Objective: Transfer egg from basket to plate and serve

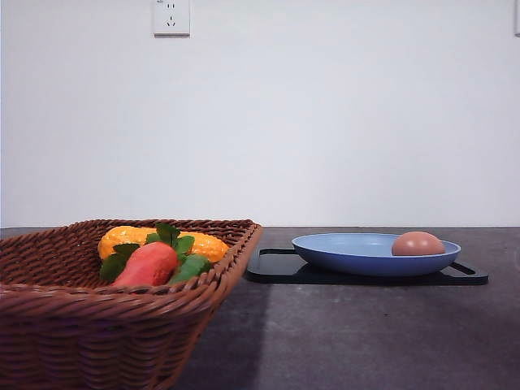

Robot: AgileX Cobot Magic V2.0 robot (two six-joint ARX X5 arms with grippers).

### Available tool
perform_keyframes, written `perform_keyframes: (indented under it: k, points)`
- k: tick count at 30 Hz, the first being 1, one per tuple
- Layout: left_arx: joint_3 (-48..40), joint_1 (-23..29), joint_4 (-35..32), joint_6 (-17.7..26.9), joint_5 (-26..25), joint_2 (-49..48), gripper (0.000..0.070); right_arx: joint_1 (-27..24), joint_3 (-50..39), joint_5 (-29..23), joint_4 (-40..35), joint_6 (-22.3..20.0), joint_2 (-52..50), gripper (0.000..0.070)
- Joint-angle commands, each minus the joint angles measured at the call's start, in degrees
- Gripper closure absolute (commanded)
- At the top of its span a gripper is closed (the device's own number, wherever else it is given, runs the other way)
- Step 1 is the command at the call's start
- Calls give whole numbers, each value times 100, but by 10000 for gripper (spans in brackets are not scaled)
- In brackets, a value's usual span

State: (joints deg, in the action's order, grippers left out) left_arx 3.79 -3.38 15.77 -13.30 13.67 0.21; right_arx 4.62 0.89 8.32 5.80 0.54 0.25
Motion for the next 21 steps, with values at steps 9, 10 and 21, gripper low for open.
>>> perform_keyframes:
  k: [9,10,21]
  points:
    - [-129,9,90,-50,24,-4,700,0,-37,63,-20,92,-4,700]
    - [-129,9,90,-50,24,-4,700,0,-37,65,-21,92,-4,700]
    - [-129,9,90,-50,24,-4,700,0,-37,63,-20,92,-4,700]
